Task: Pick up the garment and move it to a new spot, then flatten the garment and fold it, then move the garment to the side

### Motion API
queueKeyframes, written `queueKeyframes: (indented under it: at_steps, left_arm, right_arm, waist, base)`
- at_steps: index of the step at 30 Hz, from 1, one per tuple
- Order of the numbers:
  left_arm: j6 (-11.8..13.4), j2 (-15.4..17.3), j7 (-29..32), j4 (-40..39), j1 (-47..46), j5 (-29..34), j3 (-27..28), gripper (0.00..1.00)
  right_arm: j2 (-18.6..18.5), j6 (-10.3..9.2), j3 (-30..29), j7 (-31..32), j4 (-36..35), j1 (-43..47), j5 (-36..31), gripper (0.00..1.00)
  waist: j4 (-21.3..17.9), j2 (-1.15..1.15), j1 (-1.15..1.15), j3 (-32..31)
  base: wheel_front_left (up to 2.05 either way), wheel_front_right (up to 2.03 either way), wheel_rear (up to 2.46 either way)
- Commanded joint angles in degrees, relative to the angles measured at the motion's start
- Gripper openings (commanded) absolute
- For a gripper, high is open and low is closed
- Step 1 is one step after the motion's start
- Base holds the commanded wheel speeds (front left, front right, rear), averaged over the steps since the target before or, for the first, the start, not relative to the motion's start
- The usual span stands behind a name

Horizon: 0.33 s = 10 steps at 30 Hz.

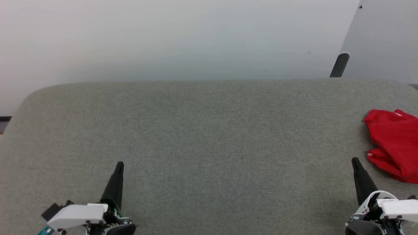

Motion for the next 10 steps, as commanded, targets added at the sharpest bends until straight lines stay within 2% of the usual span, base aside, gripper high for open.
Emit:
queueKeyframes:
  at_steps: [1, 10]
  left_arm:
    - [-0.3, 0.0, 0.1, 0.0, -0.5, -0.2, 0.1, 0.00]
    - [-0.3, 0.0, 0.1, 0.0, -0.5, -0.2, 0.1, 0.00]
  right_arm:
    - [0.1, 0.00, 0.0, 0.1, -0.1, -0.2, 0.2, 0.00]
    - [0.1, 0.00, 0.0, 0.1, -0.1, -0.2, 0.2, 0.00]
  waist:
    - [0.0, 0.00, 0.00, 0.0]
    - [0.0, 0.00, 0.00, 0.0]
  base:
    - [0.00, 0.00, 0.00]
    - [0.00, 0.00, 0.00]
